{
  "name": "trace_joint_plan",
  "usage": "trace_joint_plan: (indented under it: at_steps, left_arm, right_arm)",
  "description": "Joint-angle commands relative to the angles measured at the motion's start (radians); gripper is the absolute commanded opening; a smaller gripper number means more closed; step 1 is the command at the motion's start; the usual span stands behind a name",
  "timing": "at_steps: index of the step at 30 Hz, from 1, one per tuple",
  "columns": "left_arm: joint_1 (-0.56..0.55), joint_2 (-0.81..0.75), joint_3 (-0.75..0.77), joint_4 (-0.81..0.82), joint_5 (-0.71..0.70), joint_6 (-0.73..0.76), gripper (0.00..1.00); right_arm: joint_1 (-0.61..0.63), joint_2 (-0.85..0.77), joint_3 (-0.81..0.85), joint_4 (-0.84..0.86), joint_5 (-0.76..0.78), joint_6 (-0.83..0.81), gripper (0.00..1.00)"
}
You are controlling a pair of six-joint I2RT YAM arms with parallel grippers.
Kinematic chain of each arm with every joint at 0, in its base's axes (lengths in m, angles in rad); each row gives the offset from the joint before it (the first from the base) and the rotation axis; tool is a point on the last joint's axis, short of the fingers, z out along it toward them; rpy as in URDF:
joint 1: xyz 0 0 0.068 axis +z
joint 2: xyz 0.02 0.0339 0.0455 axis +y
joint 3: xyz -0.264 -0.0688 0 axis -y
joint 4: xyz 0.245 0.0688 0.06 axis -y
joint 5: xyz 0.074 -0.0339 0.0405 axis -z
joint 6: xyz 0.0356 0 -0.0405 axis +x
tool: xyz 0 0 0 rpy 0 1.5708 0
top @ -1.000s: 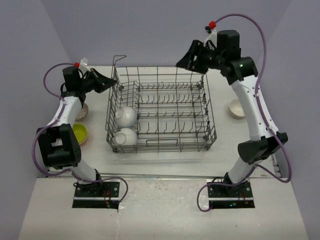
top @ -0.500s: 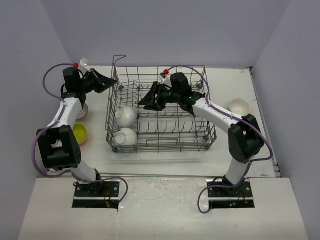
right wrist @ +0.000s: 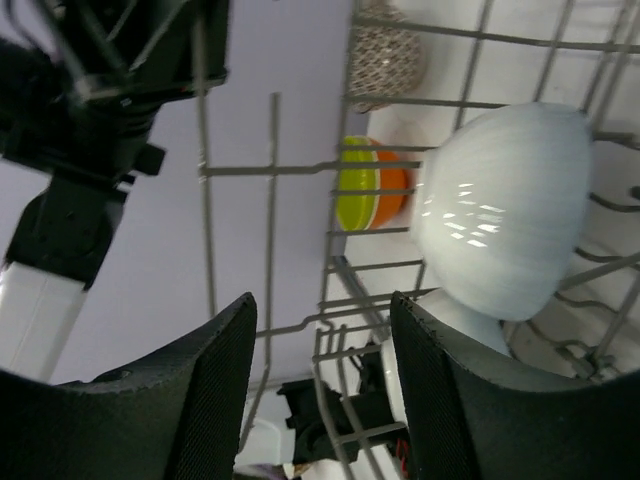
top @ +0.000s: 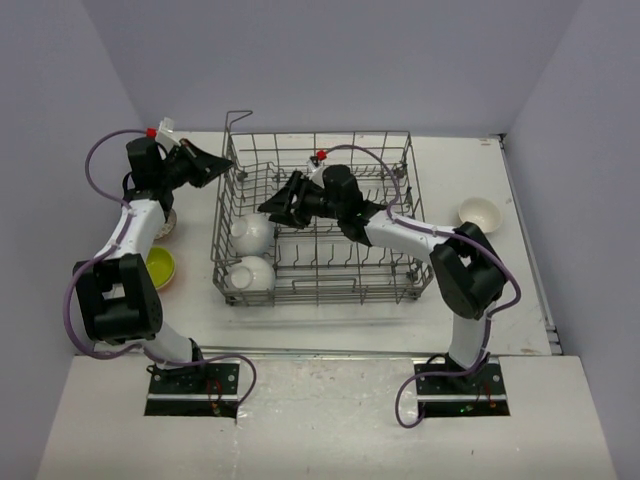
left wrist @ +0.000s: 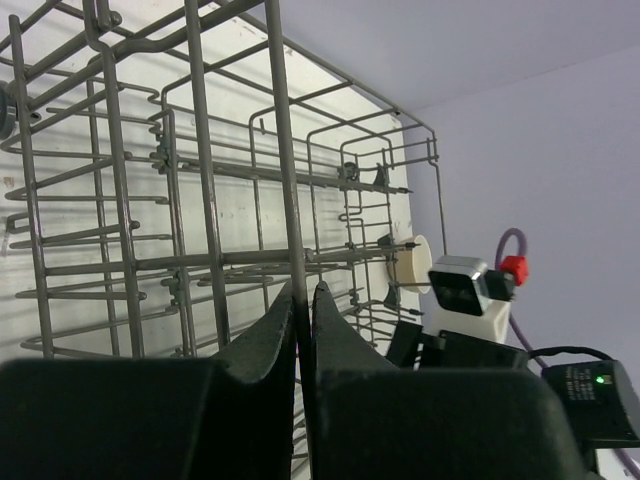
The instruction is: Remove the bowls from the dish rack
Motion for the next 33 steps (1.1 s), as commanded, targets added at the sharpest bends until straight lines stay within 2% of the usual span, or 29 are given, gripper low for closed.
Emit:
trace_joint_plan:
  at_steps: [1,4,10,17,21,26,28,33]
  left_arm:
    - [-0.003,0.022,-0.076,-0.088,-0.011,0.123,0.0]
    - [-0.003,0.019,-0.081,-0.085,-0.008,0.121,0.0]
    - [-0.003,0.013,-0.081,-0.085,-0.005,0.121,0.0]
    - [-0.003,0.013,-0.082,-0.082,-0.002,0.121,0.0]
    - [-0.003,0.013,-0.085,-0.078,0.0,0.117,0.0]
    - [-0.003,0.01,-0.084,-0.08,0.0,0.12,0.0]
    - [-0.003,0.01,-0.084,-0.085,0.0,0.123,0.0]
    - [-0.003,0.011,-0.084,-0.085,0.0,0.123,0.0]
  right_arm:
    - [0.013,0.032,0.001,0.023,0.081,0.01,0.58]
    - [0.022,0.051,0.039,-0.074,0.11,-0.024,0.61]
    - [0.024,0.082,0.059,-0.189,0.139,-0.056,0.61]
    - [0.027,0.082,0.03,-0.197,0.152,-0.057,0.62]
    - [0.03,0.107,0.039,-0.177,0.123,-0.053,0.69]
    - [0.03,0.145,0.052,-0.137,0.087,-0.033,0.72]
    - [0.03,0.157,0.067,-0.143,0.08,-0.031,0.76]
    - [0.032,0.177,0.092,-0.149,0.078,-0.027,0.77]
